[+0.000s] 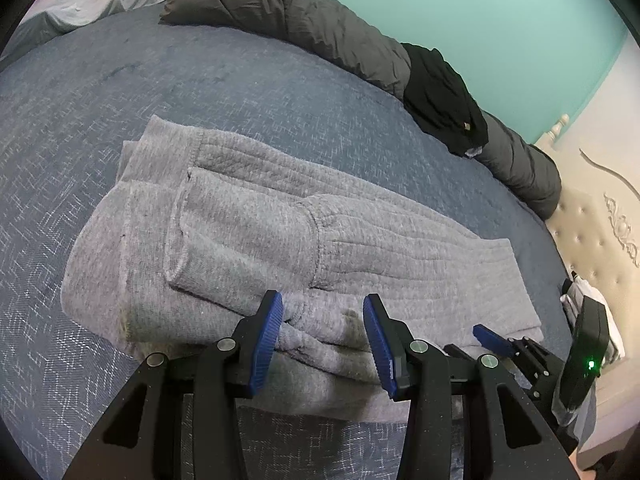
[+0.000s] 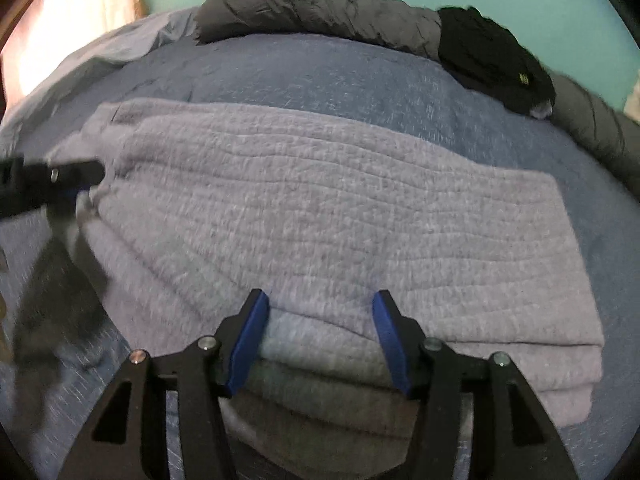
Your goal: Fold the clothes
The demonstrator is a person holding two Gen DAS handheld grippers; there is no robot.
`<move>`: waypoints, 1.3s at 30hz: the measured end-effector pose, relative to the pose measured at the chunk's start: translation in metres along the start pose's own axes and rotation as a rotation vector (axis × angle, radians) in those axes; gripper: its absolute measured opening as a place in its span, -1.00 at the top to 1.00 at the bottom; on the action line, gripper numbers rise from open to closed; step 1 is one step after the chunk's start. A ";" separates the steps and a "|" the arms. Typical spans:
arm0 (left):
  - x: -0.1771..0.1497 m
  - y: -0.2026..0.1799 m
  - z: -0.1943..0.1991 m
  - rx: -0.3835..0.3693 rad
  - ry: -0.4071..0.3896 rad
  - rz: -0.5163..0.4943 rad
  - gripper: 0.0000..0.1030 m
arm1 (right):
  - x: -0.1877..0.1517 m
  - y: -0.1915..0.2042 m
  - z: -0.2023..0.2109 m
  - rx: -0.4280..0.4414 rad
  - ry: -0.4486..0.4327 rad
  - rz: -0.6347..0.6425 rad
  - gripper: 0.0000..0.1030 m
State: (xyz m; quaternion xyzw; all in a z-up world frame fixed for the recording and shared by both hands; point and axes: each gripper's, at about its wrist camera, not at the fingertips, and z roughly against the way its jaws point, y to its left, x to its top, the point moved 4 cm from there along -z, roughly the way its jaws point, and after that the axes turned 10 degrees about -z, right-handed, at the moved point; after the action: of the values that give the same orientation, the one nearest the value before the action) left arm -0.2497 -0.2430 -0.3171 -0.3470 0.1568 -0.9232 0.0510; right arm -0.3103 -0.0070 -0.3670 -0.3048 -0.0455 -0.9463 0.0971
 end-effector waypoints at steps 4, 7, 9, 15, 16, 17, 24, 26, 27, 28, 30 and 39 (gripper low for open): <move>0.000 0.001 0.000 -0.004 -0.005 0.010 0.09 | 0.020 -0.013 0.019 0.008 -0.038 -0.067 -0.08; 0.001 0.000 -0.001 -0.001 -0.005 0.007 0.09 | 0.028 -0.013 0.017 -0.008 -0.041 -0.068 -0.08; 0.001 0.000 -0.001 -0.001 -0.005 0.006 0.09 | 0.025 -0.007 0.009 -0.031 -0.021 -0.029 -0.08; 0.001 0.001 -0.001 -0.008 -0.004 0.006 0.09 | 0.005 0.002 -0.001 -0.098 -0.049 0.028 -0.07; 0.001 0.001 -0.001 -0.009 -0.003 0.007 0.09 | 0.002 0.004 0.001 -0.106 -0.055 0.042 -0.07; 0.002 0.001 -0.001 -0.010 -0.003 0.007 0.09 | -0.001 0.006 0.004 -0.114 -0.061 0.057 -0.07; 0.002 0.000 0.002 -0.010 -0.010 0.012 0.09 | 0.013 -0.008 0.029 -0.071 -0.114 -0.014 -0.08; 0.001 0.000 0.003 -0.009 -0.010 0.012 0.09 | 0.016 -0.009 0.021 -0.066 -0.087 -0.017 -0.08; 0.001 0.000 0.004 -0.010 -0.011 0.014 0.09 | 0.013 -0.007 0.017 -0.070 -0.067 -0.005 -0.08; 0.001 0.000 0.005 -0.011 -0.014 0.017 0.09 | 0.008 -0.004 0.013 -0.074 -0.047 0.008 -0.08; 0.001 0.000 0.005 -0.014 -0.014 0.019 0.09 | -0.001 0.001 0.008 -0.083 -0.026 0.030 -0.08; -0.004 0.009 0.029 -0.037 -0.079 0.107 0.04 | -0.026 -0.027 0.061 0.000 -0.071 -0.094 -0.08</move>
State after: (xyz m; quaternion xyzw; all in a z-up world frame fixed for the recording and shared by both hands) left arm -0.2276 -0.2586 -0.3017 -0.3752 0.1902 -0.9017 0.0998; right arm -0.2603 0.0322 -0.3335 -0.3360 -0.0631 -0.9384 0.0507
